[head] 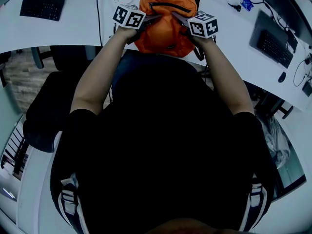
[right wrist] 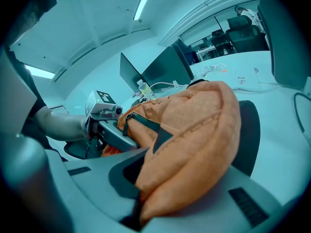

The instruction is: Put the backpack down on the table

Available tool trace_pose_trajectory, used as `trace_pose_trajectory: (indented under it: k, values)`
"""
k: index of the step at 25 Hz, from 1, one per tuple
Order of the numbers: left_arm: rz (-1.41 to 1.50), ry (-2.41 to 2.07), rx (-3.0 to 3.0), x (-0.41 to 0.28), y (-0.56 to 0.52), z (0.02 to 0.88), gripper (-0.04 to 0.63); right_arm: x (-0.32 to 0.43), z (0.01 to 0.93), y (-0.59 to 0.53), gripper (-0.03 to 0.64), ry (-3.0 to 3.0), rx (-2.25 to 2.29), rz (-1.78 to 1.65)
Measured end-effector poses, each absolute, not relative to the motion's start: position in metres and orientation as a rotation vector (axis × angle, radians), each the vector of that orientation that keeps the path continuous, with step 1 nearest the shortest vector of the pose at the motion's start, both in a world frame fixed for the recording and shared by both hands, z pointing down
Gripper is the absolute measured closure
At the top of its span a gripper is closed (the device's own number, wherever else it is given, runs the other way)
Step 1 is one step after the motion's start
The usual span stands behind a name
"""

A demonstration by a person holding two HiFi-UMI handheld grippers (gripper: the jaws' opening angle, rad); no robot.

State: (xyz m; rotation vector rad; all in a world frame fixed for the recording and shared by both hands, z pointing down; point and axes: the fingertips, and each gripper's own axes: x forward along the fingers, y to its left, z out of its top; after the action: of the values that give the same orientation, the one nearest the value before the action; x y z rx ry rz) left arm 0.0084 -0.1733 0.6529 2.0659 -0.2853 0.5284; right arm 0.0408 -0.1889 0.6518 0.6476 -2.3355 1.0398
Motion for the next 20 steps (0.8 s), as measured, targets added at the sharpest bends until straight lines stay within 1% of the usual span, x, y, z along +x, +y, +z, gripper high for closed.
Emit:
trace_pose_trajectory:
  k: [20]
  values:
    - [0.56, -0.279, 2.035, 0.005, -0.176, 0.674, 0.554, 0.041, 0.679, -0.192, 0.578, -2.276, 0.654, 1.082]
